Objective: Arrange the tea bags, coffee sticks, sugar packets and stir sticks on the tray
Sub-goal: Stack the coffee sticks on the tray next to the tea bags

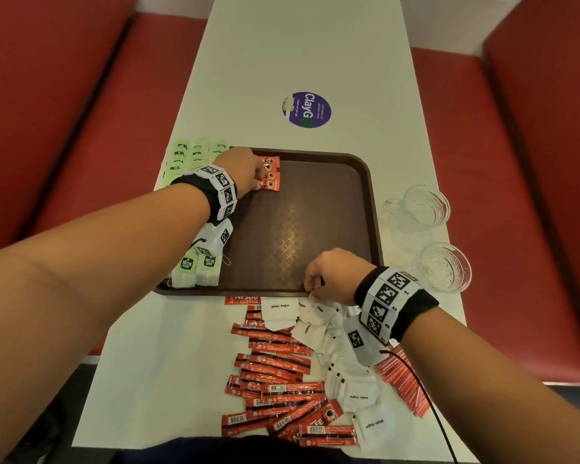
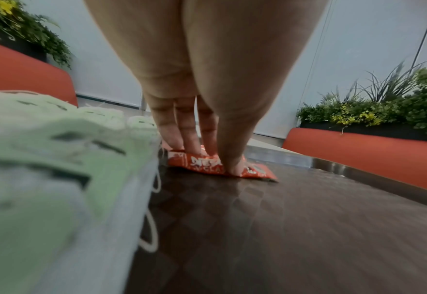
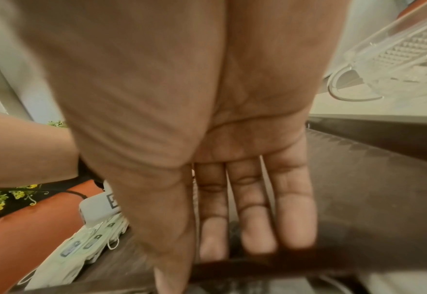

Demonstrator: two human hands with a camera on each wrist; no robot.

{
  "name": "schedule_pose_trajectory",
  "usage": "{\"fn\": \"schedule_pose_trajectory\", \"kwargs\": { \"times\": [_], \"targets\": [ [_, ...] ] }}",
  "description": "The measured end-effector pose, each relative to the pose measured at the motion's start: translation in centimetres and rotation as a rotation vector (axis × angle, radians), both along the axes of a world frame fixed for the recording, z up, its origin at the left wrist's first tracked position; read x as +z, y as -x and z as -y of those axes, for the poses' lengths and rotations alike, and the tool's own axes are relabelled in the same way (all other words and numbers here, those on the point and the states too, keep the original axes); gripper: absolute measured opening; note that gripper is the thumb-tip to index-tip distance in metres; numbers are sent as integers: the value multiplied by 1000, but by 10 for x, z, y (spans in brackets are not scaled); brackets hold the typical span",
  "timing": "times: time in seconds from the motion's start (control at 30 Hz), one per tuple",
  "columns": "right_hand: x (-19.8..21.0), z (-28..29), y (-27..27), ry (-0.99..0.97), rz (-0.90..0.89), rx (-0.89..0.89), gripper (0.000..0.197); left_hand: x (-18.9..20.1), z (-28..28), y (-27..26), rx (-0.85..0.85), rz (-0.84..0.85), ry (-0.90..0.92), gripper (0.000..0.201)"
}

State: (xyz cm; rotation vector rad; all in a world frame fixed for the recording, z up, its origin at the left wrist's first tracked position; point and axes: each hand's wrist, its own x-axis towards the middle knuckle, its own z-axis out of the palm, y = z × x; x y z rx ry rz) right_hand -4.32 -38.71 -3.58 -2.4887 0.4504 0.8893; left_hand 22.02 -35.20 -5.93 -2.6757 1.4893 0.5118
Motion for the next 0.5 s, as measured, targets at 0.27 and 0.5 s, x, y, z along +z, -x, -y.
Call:
{"fn": "schedule_pose_trajectory", "kwargs": {
  "times": [0.27,0.5],
  "targets": [
    [4,-15,11,34,152,-15,20,40,-57,44,-80,-69,292,19],
    [3,-54,28,32,201,120,23,49,-143,119,-293,-191,53,12]
  ]
}}
